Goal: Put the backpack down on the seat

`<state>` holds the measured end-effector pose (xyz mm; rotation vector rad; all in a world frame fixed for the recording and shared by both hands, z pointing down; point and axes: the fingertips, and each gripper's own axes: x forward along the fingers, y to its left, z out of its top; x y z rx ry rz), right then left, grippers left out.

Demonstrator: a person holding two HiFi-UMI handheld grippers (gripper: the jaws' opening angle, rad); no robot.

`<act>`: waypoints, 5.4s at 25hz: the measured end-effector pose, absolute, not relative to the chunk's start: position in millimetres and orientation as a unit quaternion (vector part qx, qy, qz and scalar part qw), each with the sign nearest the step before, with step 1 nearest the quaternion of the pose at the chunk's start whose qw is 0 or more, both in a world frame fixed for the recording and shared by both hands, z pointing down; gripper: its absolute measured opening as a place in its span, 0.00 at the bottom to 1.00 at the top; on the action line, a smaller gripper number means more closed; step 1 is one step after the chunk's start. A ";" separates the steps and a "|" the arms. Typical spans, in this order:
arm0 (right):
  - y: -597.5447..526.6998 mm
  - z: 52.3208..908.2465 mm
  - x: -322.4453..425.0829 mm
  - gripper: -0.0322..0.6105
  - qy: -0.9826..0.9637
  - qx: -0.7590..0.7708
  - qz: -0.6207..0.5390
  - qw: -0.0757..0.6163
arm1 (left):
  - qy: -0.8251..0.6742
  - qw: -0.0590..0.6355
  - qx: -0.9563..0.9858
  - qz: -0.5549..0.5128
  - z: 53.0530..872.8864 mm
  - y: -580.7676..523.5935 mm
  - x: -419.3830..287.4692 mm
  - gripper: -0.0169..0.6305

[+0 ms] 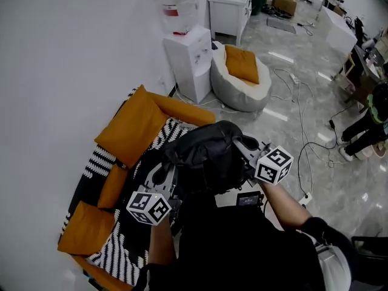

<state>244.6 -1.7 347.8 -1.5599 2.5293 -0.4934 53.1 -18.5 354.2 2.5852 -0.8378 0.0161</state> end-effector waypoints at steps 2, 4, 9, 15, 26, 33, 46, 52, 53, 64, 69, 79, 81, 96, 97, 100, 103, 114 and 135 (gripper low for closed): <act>-24.4 352.0 237.8 0.12 0.846 -0.504 -0.165 0.059 | -0.316 0.211 0.925 0.001 357.4 -36.8 46.0 0.09; -45.0 356.1 229.5 0.12 0.854 -0.489 -0.167 0.052 | -0.332 0.211 0.920 -0.001 360.8 -52.4 37.3 0.09; -98.9 364.0 209.6 0.12 0.873 -0.454 -0.175 0.033 | -0.367 0.220 0.904 0.001 369.9 -93.3 18.1 0.09; -170.3 369.9 179.7 0.12 0.899 -0.402 -0.174 0.014 | -0.411 0.226 0.883 -0.002 378.0 -150.1 -9.7 0.09; -263.4 387.4 124.4 0.12 0.927 -0.322 -0.193 -0.018 | -0.479 0.252 0.841 -0.017 396.6 -208.2 -57.7 0.09; -302.3 411.6 95.2 0.12 0.940 -0.256 -0.220 -0.041 | -0.535 0.266 0.802 -0.014 417.0 -223.1 -77.7 0.09; -346.9 486.6 41.0 0.12 0.958 -0.096 -0.254 -0.096 | -0.660 0.326 0.676 -0.035 487.7 -236.7 -110.2 0.09; -355.2 523.6 20.6 0.12 0.952 -0.069 -0.280 -0.102 | -0.674 0.346 0.652 -0.033 524.2 -241.1 -122.2 0.09; -355.1 528.7 18.7 0.12 0.951 -0.067 -0.282 -0.105 | -0.676 0.349 0.649 -0.032 529.4 -241.3 -123.8 0.09; -364.8 585.0 12.8 0.12 0.938 -0.074 -0.309 -0.138 | -0.669 0.370 0.645 0.008 588.1 -257.6 -132.6 0.09; -369.1 595.7 8.7 0.12 0.936 -0.077 -0.315 -0.134 | -0.668 0.366 0.648 0.012 599.4 -268.0 -138.2 0.09; -397.5 616.1 -13.4 0.12 0.949 -0.111 -0.254 -0.149 | -0.680 0.355 0.640 0.037 618.8 -291.1 -156.3 0.09; -403.2 621.2 -21.3 0.12 0.951 -0.116 -0.236 -0.159 | -0.692 0.345 0.632 0.052 625.7 -295.5 -163.9 0.09; -456.7 665.7 -61.0 0.12 0.953 -0.144 -0.145 -0.225 | -0.703 0.349 0.615 0.081 665.3 -341.2 -199.4 0.09; -460.5 669.6 -63.0 0.12 0.952 -0.144 -0.142 -0.231 | -0.701 0.350 0.615 0.088 669.0 -345.3 -201.6 0.09; -470.1 680.9 -71.0 0.12 0.949 -0.138 -0.136 -0.247 | -0.697 0.359 0.612 0.102 680.5 -355.8 -209.6 0.09; -478.2 695.9 -78.1 0.12 0.945 -0.132 -0.137 -0.266 | -0.695 0.374 0.604 0.112 693.9 -363.1 -215.9 0.09; -483.2 720.7 -83.1 0.12 0.936 -0.114 -0.153 -0.297 | -0.703 0.393 0.581 0.117 719.8 -369.1 -221.6 0.09; -479.4 731.0 -67.8 0.28 0.928 -0.111 -0.215 -0.285 | -0.717 0.392 0.561 0.130 731.2 -342.0 -223.5 0.27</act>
